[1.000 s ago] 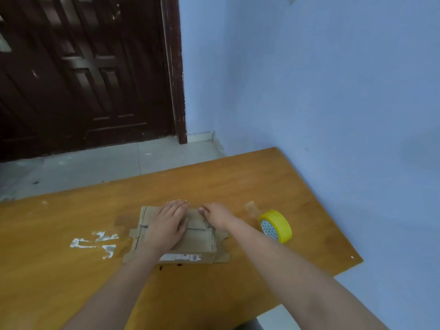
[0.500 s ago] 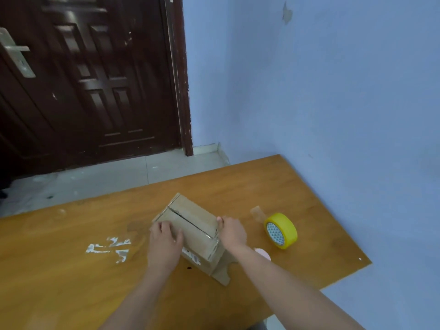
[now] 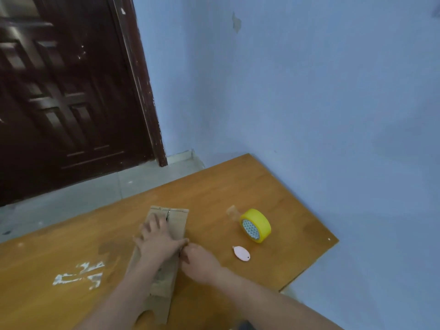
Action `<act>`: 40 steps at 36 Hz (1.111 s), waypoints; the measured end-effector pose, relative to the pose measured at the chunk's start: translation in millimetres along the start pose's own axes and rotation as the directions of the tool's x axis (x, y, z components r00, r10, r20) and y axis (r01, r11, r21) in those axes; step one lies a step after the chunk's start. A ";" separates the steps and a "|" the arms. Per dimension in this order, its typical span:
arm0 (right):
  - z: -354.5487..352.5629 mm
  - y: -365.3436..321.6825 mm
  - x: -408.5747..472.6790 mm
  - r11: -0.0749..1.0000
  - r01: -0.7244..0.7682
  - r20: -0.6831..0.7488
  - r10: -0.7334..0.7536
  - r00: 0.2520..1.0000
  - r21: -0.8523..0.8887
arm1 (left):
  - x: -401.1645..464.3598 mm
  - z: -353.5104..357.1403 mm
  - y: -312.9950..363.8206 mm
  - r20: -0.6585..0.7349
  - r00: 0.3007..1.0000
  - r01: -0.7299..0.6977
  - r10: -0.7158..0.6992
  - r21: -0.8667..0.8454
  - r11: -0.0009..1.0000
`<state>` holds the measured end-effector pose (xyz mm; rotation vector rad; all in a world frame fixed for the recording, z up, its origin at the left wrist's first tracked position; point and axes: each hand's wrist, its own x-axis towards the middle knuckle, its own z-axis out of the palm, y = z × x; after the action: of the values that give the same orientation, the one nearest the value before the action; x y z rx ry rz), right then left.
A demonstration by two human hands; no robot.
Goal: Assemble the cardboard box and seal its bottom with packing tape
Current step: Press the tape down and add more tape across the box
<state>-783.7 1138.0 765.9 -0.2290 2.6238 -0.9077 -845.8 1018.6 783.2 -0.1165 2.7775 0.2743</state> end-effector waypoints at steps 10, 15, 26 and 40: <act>-39.1 28.7 13.2 0.995 -0.098 -0.172 0.096 0.980 -0.001 | -1.3 0.0 -3.1 0.016 0.939 -0.344 0.343 0.052 0.938; -54.7 34.9 20.3 0.976 -0.208 -0.258 0.218 0.941 0.066 | 4.7 -9.7 -8.5 0.048 0.895 -0.446 0.444 0.045 0.894; -57.4 28.9 24.6 0.960 -0.236 -0.109 0.253 0.961 0.150 | 19.2 -1.8 -10.3 0.070 0.775 -0.630 0.628 0.156 0.760; -52.9 21.3 23.2 0.962 -0.216 -0.095 0.234 0.968 0.169 | 29.0 1.0 -0.5 0.135 0.848 -0.529 0.513 0.278 0.802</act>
<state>-826.0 1178.4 784.9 0.1641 2.5944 -1.0673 -872.6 1016.9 772.1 0.7360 2.7013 -0.0303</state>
